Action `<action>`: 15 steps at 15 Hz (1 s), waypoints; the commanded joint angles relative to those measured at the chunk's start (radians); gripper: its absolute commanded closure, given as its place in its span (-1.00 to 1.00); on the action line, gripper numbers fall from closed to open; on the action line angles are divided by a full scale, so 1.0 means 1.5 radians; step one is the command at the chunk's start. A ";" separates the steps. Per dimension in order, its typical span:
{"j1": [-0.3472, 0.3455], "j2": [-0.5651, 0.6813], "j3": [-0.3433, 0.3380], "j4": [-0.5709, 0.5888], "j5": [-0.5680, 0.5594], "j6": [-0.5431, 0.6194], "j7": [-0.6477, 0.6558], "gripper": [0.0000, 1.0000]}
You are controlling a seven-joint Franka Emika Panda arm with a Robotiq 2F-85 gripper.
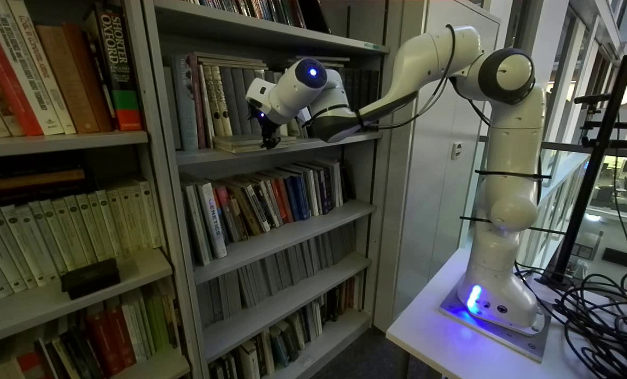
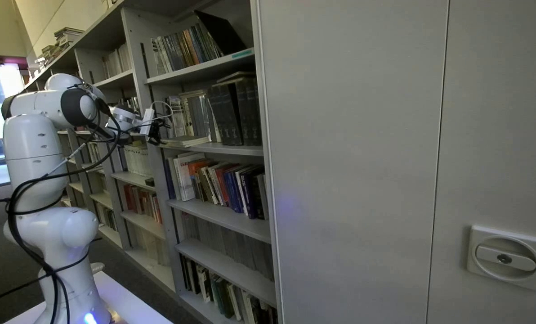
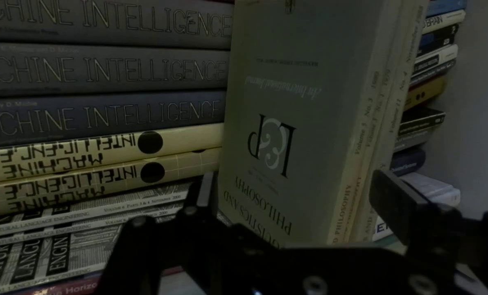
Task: Pick up the book and arrange it on the shelf with the other books
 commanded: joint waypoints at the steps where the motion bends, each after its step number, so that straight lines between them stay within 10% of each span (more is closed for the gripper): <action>1: -0.002 0.001 -0.007 0.011 -0.006 -0.011 -0.024 -1.00; 15: 0.000 0.013 -0.011 0.032 -0.017 -0.016 -0.034 -1.00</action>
